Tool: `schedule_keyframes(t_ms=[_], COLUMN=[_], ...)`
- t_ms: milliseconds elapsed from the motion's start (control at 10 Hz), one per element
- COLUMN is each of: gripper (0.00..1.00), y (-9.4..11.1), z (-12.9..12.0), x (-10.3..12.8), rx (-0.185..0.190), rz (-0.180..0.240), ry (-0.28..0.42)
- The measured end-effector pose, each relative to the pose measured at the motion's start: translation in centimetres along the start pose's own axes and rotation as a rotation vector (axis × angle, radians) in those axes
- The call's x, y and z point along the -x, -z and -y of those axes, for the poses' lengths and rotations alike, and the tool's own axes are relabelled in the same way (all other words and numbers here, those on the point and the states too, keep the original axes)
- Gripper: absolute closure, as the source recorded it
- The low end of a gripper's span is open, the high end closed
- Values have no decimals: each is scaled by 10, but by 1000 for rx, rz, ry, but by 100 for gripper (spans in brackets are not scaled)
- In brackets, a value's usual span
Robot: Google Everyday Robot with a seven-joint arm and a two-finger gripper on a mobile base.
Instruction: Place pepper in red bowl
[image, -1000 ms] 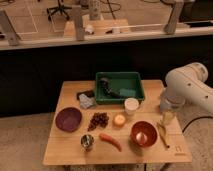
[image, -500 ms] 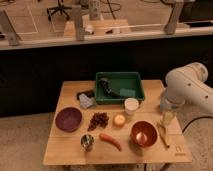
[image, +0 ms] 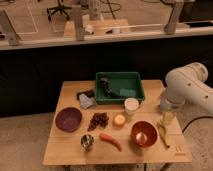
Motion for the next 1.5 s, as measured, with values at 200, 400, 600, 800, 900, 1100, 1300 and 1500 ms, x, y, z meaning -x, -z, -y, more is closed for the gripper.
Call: schedule_keyframes(t_ms=[200, 400, 600, 800, 900, 1100, 1300, 1500], gripper=[20, 20, 20, 20, 20, 20, 20, 20], y=[0, 0, 0, -1, -4, -12, -21, -29], z=[0, 0, 0, -1, -4, -19, -35, -51], x=[0, 0, 0, 2, 7, 35, 83, 134], rx=[0, 0, 0, 3, 14, 59, 97, 130], rz=[0, 0, 0, 3, 19, 66, 109, 149], ry=[0, 0, 0, 5, 17, 62, 120, 190])
